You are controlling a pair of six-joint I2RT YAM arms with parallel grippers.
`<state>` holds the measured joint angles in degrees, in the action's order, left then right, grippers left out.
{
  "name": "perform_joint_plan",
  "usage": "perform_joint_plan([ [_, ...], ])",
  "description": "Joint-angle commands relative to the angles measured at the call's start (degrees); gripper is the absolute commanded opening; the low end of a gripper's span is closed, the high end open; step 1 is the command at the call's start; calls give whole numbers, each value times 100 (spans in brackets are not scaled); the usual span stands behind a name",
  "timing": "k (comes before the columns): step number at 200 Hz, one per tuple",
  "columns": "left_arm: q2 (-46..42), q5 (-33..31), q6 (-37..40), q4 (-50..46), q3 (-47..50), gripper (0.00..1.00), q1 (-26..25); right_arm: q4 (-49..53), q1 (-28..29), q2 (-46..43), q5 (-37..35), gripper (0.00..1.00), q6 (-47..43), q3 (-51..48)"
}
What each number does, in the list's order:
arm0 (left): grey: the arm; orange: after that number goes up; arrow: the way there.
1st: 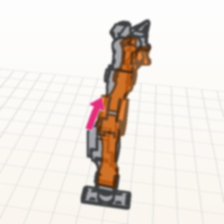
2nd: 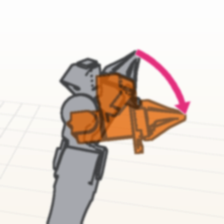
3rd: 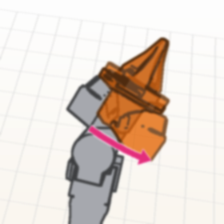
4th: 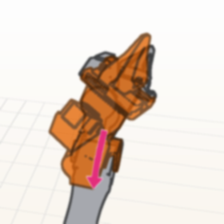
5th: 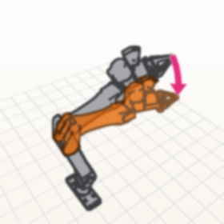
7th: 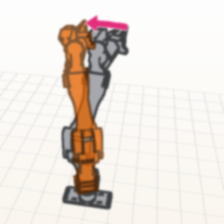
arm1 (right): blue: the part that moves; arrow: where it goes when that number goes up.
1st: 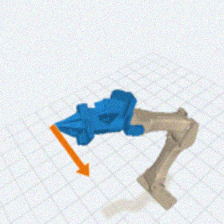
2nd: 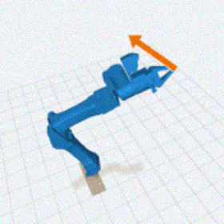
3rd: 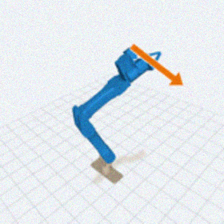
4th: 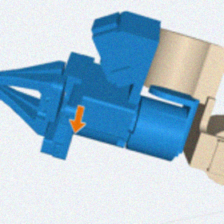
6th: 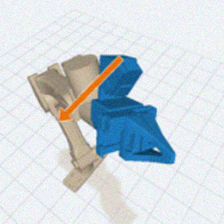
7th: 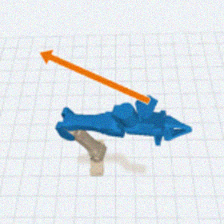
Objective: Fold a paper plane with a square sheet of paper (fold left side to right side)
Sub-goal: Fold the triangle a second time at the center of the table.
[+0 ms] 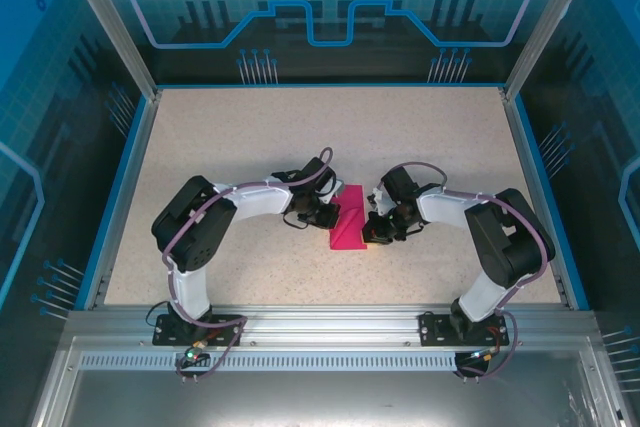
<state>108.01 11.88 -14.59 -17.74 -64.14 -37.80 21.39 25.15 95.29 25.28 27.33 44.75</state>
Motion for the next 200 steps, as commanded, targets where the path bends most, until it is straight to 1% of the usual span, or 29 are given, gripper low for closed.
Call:
perform_joint_plan([
  [1, 109, 124, 123, -125, -166, 3, 57, 357, 63, 192, -396, 0, -83, 19],
  [69, 212, 149, 132, -136, -205, 4, 56, 371, 60, 226, -389, 0, -96, 43],
  [94, 238, 194, 146, -173, -208, 4, 55, 304, 15, 115, -245, 0, -90, 45],
  [124, 239, 269, 184, -195, -162, 4, 58, -169, -256, -323, 440, 0, 40, -38],
  [145, 238, 298, 210, -215, -132, 5, 58, -546, -338, -493, 738, 0, 260, -5],
  [172, 245, 307, 215, -213, -108, 5, 56, -1247, -311, -260, 1069, 0, 769, 109],
  [200, 245, 324, 211, -187, -76, 6, 52, -1351, -220, 112, 945, 0, 920, 414],
])
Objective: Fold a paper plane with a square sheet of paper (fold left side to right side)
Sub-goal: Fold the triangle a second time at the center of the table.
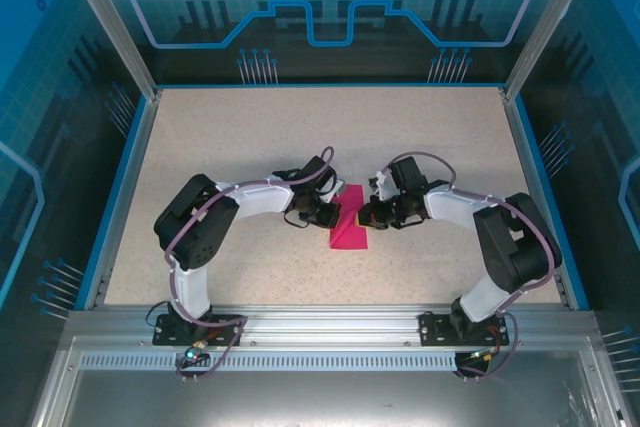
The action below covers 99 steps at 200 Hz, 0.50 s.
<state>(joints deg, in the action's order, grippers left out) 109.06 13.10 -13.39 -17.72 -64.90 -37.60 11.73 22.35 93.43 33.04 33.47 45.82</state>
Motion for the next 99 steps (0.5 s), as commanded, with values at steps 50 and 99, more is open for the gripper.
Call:
perform_joint_plan([
  [50, 125, 219, 82, -175, 13, 7, 26, -475, 181, 746, 161, 0, 375, 715],
  [99, 116, 221, 82, -180, -7, 7, 8, -210, 306, 1052, 48, 0, 256, 971],
])
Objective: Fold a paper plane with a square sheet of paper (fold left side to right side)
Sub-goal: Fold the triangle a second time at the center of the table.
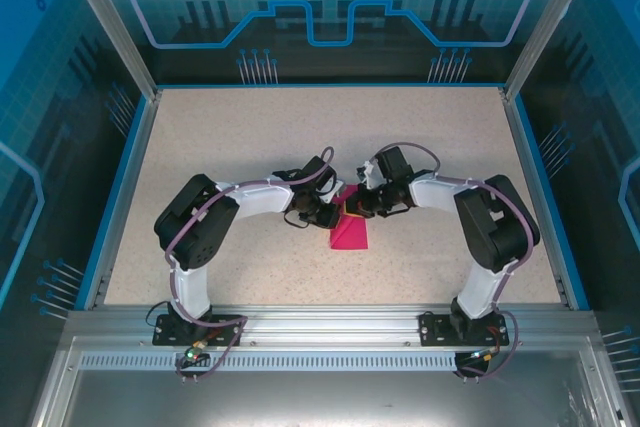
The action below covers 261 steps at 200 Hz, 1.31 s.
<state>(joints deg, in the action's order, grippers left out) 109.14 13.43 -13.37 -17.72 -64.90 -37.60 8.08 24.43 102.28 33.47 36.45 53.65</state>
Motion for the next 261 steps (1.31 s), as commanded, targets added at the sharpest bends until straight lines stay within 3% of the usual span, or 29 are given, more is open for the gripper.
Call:
perform_joint_plan([
  [1, 107, 187, 80, -180, -6, 7, 12, 166, 98, 173, -1, 0, -46, 194],
  [95, 127, 186, 88, -214, -99, 10, -3, 864, 110, 285, -472, 0, -478, 269],
  [261, 283, 42, 53, -324, -266, 11, -28, 1161, 107, 251, -772, 0, -683, 276],
])
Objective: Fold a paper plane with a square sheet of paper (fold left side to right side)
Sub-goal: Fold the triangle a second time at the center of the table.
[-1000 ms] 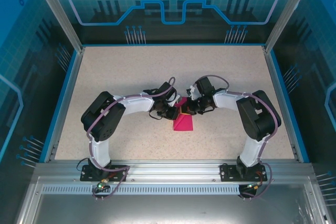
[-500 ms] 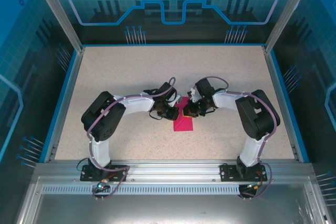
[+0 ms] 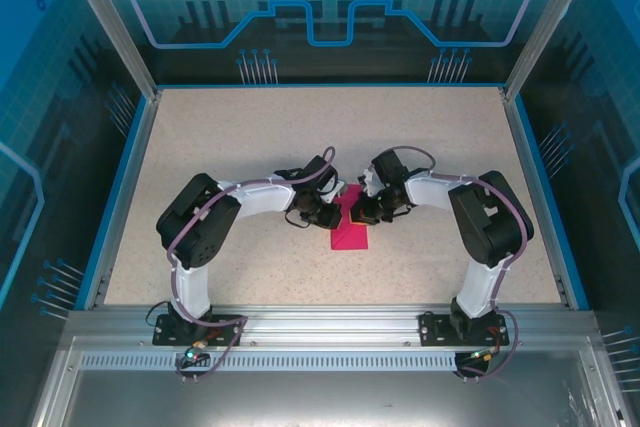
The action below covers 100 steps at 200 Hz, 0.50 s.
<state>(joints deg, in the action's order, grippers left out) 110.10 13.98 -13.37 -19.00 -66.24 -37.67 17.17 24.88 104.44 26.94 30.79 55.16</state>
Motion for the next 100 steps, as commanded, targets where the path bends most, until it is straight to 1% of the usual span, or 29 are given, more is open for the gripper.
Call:
perform_joint_plan([
  [1, 187, -15, 49, -197, -130, 11, -21, 256, 61, 38, -119, 0, -121, 126],
  [35, 226, -86, 44, -234, -135, 12, -30, 375, 56, 60, -238, 0, -151, 131],
  [100, 74, -99, -35, -175, -83, 19, -29, 634, 19, 161, -495, 0, -143, 84],
])
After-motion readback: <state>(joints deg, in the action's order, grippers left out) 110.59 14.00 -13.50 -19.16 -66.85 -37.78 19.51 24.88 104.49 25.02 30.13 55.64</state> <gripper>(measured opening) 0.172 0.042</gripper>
